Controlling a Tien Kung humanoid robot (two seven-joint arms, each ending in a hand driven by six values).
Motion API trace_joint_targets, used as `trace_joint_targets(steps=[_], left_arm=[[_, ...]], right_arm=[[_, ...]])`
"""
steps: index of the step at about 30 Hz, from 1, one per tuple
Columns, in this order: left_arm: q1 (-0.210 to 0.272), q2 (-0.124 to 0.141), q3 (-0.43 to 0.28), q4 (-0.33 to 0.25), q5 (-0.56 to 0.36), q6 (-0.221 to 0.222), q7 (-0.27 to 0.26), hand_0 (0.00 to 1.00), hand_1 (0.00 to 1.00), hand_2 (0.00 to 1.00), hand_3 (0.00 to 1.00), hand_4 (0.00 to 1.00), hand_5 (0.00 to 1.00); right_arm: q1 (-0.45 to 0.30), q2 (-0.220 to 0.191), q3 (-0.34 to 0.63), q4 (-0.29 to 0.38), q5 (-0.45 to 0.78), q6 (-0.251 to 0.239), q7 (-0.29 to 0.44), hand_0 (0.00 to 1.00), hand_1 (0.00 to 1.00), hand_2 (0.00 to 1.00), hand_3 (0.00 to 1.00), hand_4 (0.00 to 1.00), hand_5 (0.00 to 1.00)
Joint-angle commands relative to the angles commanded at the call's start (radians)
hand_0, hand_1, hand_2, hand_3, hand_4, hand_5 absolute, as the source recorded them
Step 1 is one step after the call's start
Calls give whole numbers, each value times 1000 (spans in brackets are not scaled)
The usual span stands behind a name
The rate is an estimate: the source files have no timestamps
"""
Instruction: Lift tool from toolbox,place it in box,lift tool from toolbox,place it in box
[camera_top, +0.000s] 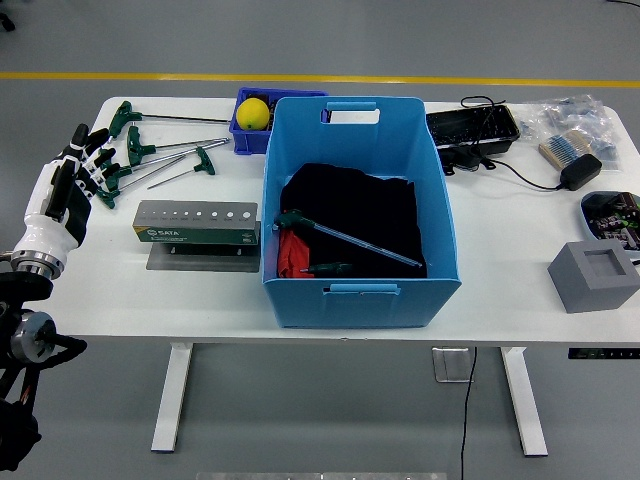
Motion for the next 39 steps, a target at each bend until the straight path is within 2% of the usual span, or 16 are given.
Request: trace_joint_targets(steps=[1,2,11,13,14,25,26,39], left_arm=[[2,0,4,0,-2,-3,0,911,953,979,825,971,925],[3,1,7,0,-4,-5,-1,906,954,975,837,959,998],[13,6,16,-4,22,-27,8,924,966,973,842,943,998],[14,6,15,-4,21,-25,1,924,966,973,842,943,998],[14,5,15,-4,20,-22,-6,951,998,998,859,939,998],[4,-10,10,6,12,-5,-35,962,998,998,893,933,998],[4,-12,9,6,12,-2,-38,974,998,998,967,931,998],[14,-12,11,15,24,5,-46,983,998,998,980,931,998]], right_arm=[[0,0,2,0,-3,0,-1,651,625,699,560,765,669],[0,0,3,0,-5,0,-1,651,625,700,561,766,670],[0,1,14,0,-22,0,-6,650,625,699,561,766,671],[0,0,13,0,-21,0,-5,650,625,699,561,766,671],[1,1,12,0,-20,0,-5,650,625,699,560,766,671],[0,2,26,1,-43,-1,-11,650,625,699,559,765,672],[1,1,26,1,-42,-1,-11,650,625,698,559,765,672],[-1,0,28,1,-42,1,-11,650,624,698,560,765,673]])
